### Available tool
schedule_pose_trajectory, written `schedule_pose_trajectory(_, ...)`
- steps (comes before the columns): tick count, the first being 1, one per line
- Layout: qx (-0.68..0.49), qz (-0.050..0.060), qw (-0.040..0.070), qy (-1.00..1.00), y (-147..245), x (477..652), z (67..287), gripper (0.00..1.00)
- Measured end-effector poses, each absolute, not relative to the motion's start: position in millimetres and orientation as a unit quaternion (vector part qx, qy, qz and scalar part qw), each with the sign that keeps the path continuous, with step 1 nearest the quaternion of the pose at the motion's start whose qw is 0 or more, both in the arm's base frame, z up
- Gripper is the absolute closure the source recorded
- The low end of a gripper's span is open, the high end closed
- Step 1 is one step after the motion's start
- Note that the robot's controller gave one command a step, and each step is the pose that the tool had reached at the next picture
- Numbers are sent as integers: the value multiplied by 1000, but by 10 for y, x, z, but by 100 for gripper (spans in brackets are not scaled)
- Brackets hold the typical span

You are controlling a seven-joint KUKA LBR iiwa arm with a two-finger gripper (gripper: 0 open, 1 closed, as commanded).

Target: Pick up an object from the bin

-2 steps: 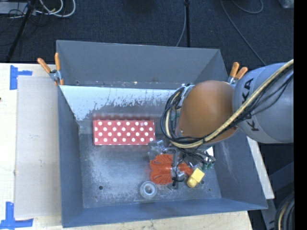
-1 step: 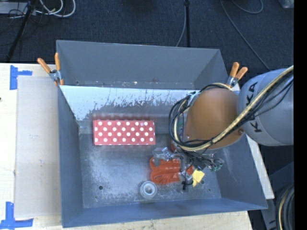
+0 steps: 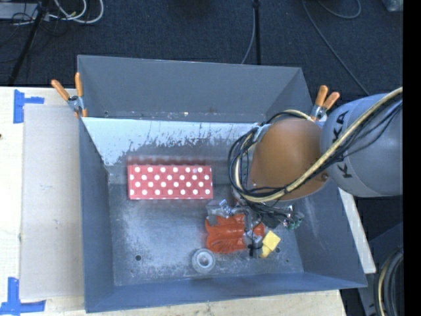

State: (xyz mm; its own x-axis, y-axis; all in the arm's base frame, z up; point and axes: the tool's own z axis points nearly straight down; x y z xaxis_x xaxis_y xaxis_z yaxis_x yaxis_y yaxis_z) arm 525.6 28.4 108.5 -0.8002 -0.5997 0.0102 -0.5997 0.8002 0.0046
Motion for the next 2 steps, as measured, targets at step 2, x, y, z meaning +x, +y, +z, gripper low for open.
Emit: schedule_pose_trajectory(2,421,-1,5,-907,278,5403,720,100)
